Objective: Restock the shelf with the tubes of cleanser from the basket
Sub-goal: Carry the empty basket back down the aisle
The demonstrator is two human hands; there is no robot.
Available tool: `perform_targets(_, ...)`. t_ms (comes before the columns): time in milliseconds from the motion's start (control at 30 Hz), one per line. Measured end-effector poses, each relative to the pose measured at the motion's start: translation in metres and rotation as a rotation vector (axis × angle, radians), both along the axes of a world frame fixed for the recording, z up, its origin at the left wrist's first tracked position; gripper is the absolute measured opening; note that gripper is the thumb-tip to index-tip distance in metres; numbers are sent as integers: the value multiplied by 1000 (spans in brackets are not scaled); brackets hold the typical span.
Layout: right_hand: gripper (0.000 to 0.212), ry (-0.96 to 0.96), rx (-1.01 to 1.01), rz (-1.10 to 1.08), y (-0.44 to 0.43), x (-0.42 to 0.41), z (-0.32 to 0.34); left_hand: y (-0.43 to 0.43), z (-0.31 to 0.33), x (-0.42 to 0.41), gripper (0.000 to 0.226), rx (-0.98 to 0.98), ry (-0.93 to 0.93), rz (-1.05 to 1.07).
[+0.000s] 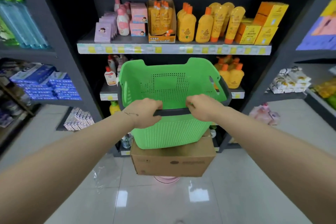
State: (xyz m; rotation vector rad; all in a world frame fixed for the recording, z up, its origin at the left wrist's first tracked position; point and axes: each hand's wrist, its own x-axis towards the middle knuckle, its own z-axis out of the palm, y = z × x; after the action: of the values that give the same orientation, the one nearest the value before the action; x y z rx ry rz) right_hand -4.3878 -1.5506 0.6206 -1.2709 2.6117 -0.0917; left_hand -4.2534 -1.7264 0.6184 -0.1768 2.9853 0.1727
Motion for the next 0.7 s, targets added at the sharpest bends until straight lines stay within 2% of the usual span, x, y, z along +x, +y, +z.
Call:
perform_targets(167,20,-68,39,46,8,0,14,-6,6,-2,24,4,-17,17)
perform_targets(267,23,-44,-2,48,8,-2,22,-8,15,-4,25,1,14,23)
perform_targets(400,14,20,-66,49,2,-8,30,-10,24,-8,19,3,76,26)
perform_targets(533,31,89,-149,48,-1,-17,41,-11,31,-13,20,11,115,41)
perform_targets(700,41,13,-150,56,-4,-24,50,-13,37,-20,13,78,141,77)
